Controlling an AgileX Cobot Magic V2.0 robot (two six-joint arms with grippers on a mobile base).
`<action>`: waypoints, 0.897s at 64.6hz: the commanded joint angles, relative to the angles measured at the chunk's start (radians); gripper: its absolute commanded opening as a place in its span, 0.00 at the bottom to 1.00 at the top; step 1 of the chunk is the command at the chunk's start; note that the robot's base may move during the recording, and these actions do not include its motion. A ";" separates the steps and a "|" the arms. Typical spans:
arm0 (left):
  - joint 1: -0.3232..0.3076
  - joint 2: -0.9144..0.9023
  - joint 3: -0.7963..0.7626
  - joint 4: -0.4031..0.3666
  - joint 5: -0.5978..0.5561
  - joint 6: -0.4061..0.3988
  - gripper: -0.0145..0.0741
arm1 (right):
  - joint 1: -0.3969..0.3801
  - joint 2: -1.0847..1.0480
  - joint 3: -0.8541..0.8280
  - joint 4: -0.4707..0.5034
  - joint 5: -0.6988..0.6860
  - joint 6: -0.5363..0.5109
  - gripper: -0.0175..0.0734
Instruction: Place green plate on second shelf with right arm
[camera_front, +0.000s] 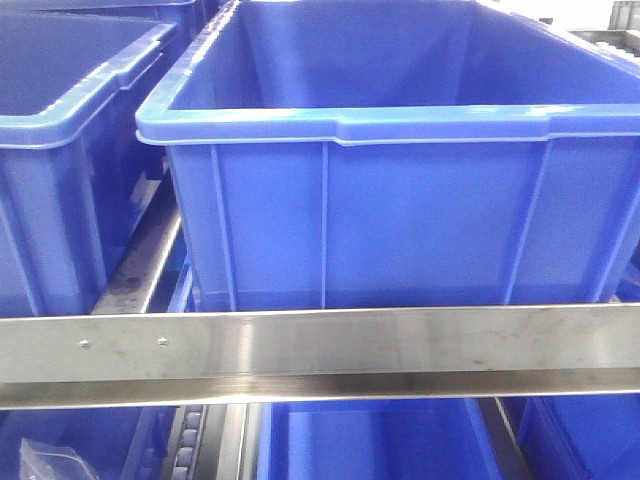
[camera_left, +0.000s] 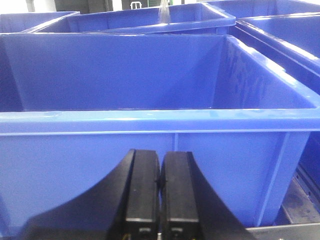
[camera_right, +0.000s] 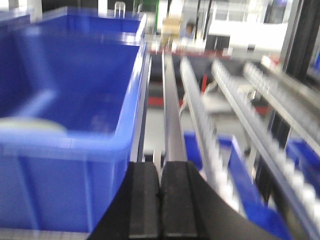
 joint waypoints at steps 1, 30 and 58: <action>-0.002 -0.018 0.042 0.000 -0.081 -0.003 0.31 | -0.005 -0.026 -0.027 -0.009 0.024 -0.012 0.25; -0.002 -0.018 0.042 0.000 -0.081 -0.003 0.31 | -0.005 -0.031 0.029 0.035 -0.014 -0.013 0.25; -0.002 -0.018 0.042 0.000 -0.081 -0.003 0.31 | -0.005 -0.030 0.029 0.023 -0.015 -0.013 0.25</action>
